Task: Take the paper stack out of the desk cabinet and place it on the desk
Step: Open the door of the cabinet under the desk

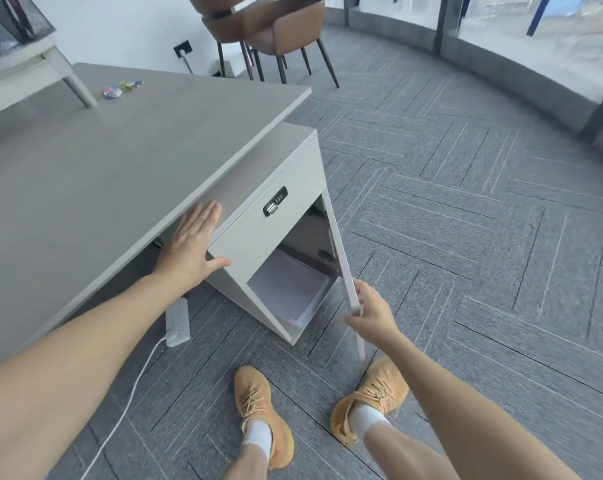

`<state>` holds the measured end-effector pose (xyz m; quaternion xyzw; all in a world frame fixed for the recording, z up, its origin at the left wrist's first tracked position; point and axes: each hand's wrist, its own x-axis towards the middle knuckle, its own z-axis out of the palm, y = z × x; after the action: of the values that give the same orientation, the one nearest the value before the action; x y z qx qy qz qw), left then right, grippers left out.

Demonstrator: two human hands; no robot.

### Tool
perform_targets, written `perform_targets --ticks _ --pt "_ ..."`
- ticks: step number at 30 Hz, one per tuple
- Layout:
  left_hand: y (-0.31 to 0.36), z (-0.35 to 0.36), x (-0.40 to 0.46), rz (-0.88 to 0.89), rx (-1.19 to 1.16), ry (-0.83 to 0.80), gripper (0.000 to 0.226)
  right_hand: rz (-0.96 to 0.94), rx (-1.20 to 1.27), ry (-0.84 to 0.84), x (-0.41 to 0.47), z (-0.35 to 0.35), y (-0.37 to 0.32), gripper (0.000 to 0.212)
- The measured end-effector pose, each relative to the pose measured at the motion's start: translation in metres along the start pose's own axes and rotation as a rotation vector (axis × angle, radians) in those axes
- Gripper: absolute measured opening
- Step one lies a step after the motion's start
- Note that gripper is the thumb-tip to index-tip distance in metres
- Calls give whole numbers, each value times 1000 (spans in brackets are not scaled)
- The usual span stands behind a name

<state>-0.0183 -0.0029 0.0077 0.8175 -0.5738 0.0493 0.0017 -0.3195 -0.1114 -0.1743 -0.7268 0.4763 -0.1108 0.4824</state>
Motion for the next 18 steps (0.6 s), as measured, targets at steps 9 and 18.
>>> perform_targets --ticks 9,18 --pt "18 -2 -1 -91 40 -38 109 95 -56 229 -7 -61 11 31" --pt "25 -1 -2 -126 48 -15 109 188 -111 441 7 -98 2 46"
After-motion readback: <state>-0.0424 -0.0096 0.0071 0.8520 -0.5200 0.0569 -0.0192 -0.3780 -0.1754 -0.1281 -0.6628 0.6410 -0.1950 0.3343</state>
